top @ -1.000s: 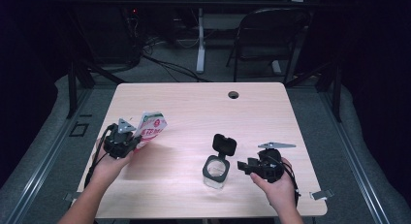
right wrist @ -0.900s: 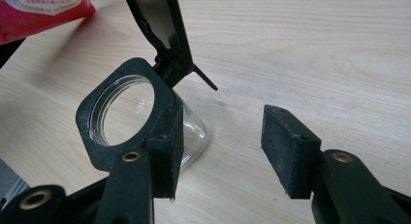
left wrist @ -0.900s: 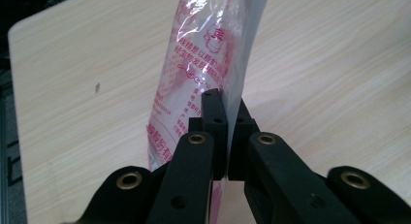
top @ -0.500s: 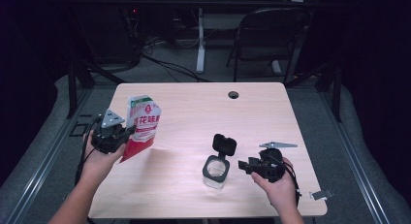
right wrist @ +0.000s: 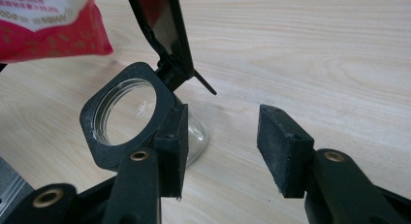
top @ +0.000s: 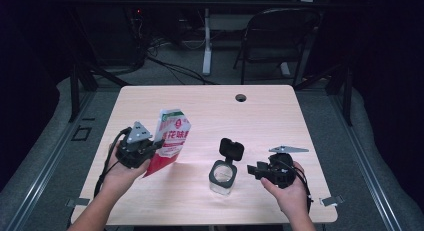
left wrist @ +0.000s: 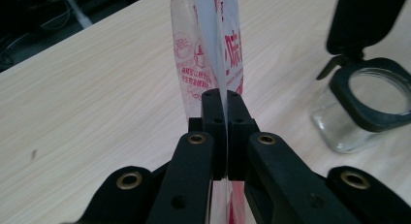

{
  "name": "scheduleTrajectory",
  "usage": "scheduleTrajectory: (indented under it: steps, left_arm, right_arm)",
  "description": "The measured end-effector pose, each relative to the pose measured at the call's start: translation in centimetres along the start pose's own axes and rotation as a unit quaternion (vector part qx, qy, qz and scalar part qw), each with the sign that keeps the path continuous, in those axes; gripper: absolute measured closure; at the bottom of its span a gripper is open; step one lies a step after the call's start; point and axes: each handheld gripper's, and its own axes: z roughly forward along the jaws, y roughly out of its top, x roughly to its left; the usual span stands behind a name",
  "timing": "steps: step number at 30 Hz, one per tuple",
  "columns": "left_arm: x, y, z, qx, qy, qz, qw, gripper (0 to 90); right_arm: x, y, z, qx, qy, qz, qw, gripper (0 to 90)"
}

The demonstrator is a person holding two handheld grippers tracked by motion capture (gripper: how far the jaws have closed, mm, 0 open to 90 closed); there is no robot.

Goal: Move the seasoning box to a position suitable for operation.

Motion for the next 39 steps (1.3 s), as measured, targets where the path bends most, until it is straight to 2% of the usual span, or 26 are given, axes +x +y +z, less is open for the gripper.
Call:
scheduleTrajectory:
  steps: [5, 9, 12, 16, 20, 26, 30, 32, 36, 39]
  left_arm:
    - [-2.1, 0.3, 0.8, -0.001, -0.027, 0.019, 0.9995, 90.0]
    - [-3.1, 0.3, 1.3, -0.007, -0.05, 0.02, 0.9985, 90.0]
    - [-3.7, 0.2, 1.5, -0.015, -0.064, 0.023, 0.9976, 90.0]
    - [-4.3, -0.4, 1.7, -0.02, -0.077, 0.023, 0.9965, 90.0]
    - [-4.0, -1.6, 1.5, -0.032, -0.09, 0.006, 0.9954, 90.0]
    - [-3.5, -3.3, 0.9, -0.031, -0.101, -0.006, 0.9944, 90.0]
    - [-3.3, -4.7, 0.8, -0.024, -0.104, -0.012, 0.9942, 90.0]
    - [-3.1, -5.4, 0.7, -0.028, -0.107, -0.024, 0.9936, 90.0]
    - [-2.9, -7.4, 1.2, -0.028, -0.125, -0.057, 0.9901, 90.0]
    - [-2.8, -8.9, 1.7, -0.026, -0.144, -0.084, 0.9857, 90.0]
  right_arm:
    - [0.1, 0.0, -0.2, -0.005, -0.006, -0.006, 1.0, 58.4]
    - [-0.1, 0.0, -0.2, -0.004, -0.005, -0.006, 1.0, 59.0]
    - [-0.1, 0.0, -0.1, 0.013, -0.001, 0.0, 0.9999, 59.0]
    - [0.0, 0.0, 0.0, 0.014, 0.0, -0.001, 0.9999, 59.0]
    - [0.2, 0.0, -0.1, 0.008, 0.006, -0.016, 0.9998, 59.4]
    - [0.5, 0.1, 0.0, 0.002, 0.006, -0.041, 0.9992, 57.0]
    - [0.9, 0.2, -0.1, 0.002, 0.02, -0.034, 0.9992, 57.4]
    - [1.2, 0.3, -0.2, 0.008, 0.025, -0.04, 0.9989, 58.0]
    - [1.9, 0.5, -0.1, 0.017, 0.033, -0.058, 0.9976, 58.1]
    - [2.3, 0.7, 0.0, 0.02, 0.037, -0.067, 0.9969, 57.3]
